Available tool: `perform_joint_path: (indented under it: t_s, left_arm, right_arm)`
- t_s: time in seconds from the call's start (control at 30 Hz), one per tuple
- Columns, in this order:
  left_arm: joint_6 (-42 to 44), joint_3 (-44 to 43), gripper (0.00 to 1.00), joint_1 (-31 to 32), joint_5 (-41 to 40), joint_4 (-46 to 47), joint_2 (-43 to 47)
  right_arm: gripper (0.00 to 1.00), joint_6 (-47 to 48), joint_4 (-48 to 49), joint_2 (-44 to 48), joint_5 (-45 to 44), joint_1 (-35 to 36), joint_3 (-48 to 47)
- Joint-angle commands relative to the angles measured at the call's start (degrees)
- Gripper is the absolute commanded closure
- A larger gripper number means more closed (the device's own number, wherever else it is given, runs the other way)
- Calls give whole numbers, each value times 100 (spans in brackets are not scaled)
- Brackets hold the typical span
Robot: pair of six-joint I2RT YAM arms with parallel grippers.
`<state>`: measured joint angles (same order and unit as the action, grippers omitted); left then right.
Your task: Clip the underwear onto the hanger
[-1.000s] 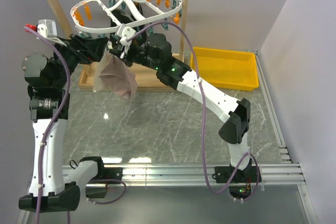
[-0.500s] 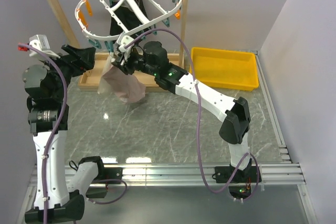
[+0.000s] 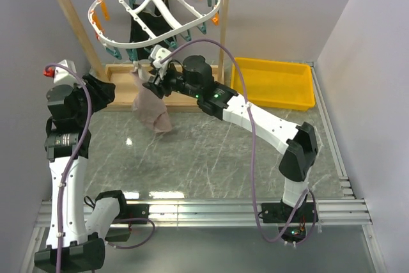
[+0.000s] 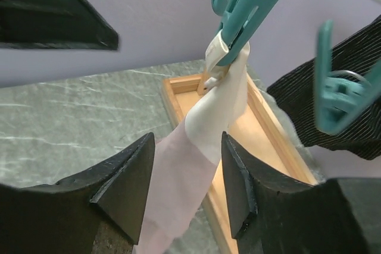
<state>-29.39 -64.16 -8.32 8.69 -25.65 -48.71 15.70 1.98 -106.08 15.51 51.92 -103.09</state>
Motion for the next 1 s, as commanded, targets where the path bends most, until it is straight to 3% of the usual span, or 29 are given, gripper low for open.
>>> perform_joint_path:
  t_s: [0.0,0.2,0.37,0.43,0.77,0.97]
  left_arm:
    - [-5,158,48,-100,281,156,-164]
    - [-15,474,21,-346,2056,631,-508]
    - [-23,939,3,-408,3199,1359,-289]
    - [-67,1256,1,-381,3569,1816,-236]
    - [126,1811,1,374,1753,2292,-455]
    - [-172,2082,11,129,1628,2415,35]
  right_arm:
    - [44,-304,171,666,-92,-138,253]
    - [43,-1559,13,1238,163,-647,1096]
    - [41,-2729,153,1398,654,-1113,1923]
    - [39,-3158,145,1292,804,-1236,1985]
    - [42,-4558,619,256,1797,-1720,1617]
    - [44,-4831,839,-131,2018,-1720,1300]
